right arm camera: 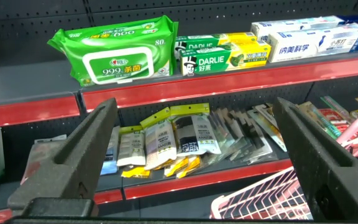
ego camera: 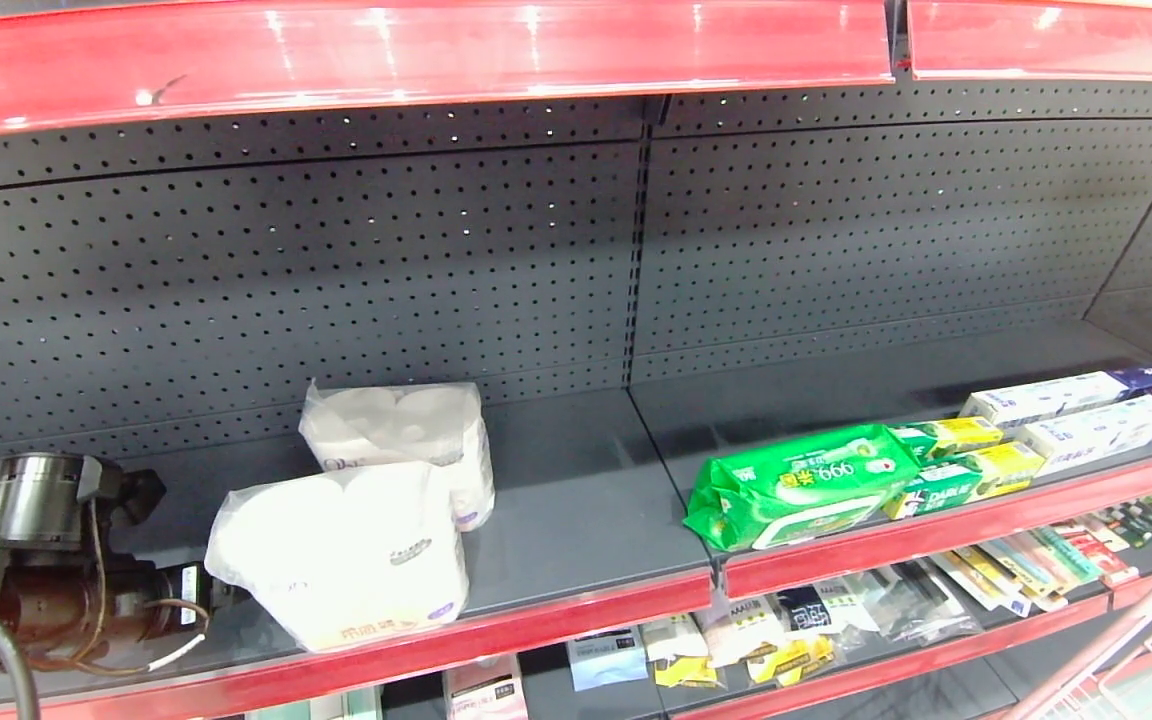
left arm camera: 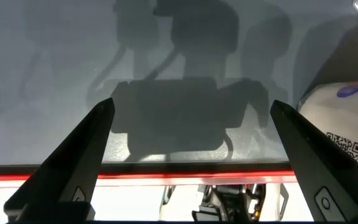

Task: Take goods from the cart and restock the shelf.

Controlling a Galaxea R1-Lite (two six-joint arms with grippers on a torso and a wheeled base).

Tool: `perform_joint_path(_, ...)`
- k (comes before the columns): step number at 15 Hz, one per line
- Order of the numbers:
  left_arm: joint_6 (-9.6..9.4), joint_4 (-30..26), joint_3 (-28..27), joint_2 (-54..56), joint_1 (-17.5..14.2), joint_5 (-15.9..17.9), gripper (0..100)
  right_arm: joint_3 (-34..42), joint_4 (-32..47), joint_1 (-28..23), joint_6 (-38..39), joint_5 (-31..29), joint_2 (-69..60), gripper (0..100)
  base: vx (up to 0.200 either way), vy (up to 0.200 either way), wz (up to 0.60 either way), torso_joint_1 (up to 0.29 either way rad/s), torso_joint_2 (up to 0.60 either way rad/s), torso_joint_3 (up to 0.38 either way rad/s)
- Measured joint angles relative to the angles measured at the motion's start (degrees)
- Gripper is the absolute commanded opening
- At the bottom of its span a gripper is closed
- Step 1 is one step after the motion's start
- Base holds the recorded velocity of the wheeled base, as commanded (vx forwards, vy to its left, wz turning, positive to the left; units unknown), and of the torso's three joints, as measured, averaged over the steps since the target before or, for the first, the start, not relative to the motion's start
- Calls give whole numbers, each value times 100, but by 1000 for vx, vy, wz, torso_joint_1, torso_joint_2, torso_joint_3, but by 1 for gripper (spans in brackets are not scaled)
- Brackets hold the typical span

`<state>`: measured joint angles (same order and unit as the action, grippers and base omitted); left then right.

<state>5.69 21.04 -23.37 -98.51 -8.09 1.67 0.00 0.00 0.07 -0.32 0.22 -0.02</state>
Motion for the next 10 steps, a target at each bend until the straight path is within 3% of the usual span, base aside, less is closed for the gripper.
perform_joint_path(10, 0, 123, -39, -155, 380, 44, 100, 0, 0, 0, 0, 2, 2, 100, 0, 0, 0, 0, 0, 0)
